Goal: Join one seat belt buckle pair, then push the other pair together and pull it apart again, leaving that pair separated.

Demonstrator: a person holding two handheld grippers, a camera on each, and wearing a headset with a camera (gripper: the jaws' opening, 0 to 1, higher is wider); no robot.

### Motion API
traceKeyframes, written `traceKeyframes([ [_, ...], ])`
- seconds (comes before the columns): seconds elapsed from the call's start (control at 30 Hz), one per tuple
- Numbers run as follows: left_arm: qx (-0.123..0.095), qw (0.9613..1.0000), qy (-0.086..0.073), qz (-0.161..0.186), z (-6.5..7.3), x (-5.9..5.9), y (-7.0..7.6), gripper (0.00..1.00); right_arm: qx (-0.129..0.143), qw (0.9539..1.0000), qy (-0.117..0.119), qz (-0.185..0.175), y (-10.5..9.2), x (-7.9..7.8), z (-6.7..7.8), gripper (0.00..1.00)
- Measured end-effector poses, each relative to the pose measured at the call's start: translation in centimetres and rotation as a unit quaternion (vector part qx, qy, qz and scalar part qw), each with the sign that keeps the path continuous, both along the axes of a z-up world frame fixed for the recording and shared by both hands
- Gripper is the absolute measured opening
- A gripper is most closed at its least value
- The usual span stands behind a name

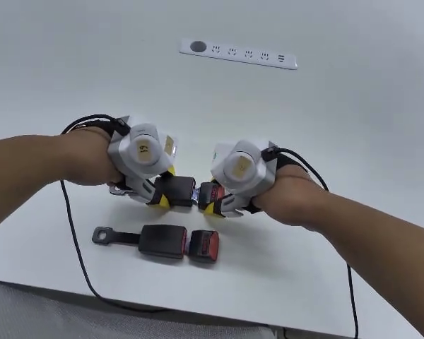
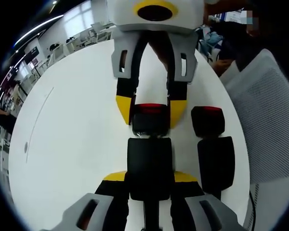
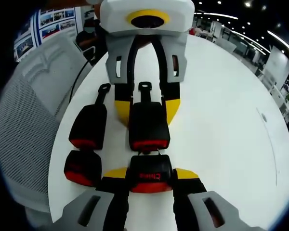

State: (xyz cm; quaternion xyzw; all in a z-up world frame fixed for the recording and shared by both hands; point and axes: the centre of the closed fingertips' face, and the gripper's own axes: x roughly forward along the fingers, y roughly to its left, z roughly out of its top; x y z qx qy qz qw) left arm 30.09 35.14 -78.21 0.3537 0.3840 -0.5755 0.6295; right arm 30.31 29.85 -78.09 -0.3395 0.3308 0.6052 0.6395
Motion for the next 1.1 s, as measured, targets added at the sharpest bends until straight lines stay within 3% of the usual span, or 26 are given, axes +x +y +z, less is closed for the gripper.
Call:
traceKeyframes([
  [0.33,-0.005,1.0000,0.001,0.005,0.0,0.0,0.0,0.32,-0.003,1.0000,-0.003,-0.003,-0.1,0.0,0.0,0.31],
  [0.77,-0.007,0.9999,0.002,0.009,0.1,0.0,-0.1,0.32,-0.007,1.0000,-0.004,-0.002,-1.7,-0.1,0.0,0.32],
  [1.1,-0.008,0.9999,0.003,0.011,0.2,0.0,-0.2,0.33,-0.030,0.9994,-0.005,-0.014,-5.4,-0.3,-0.1,0.32],
])
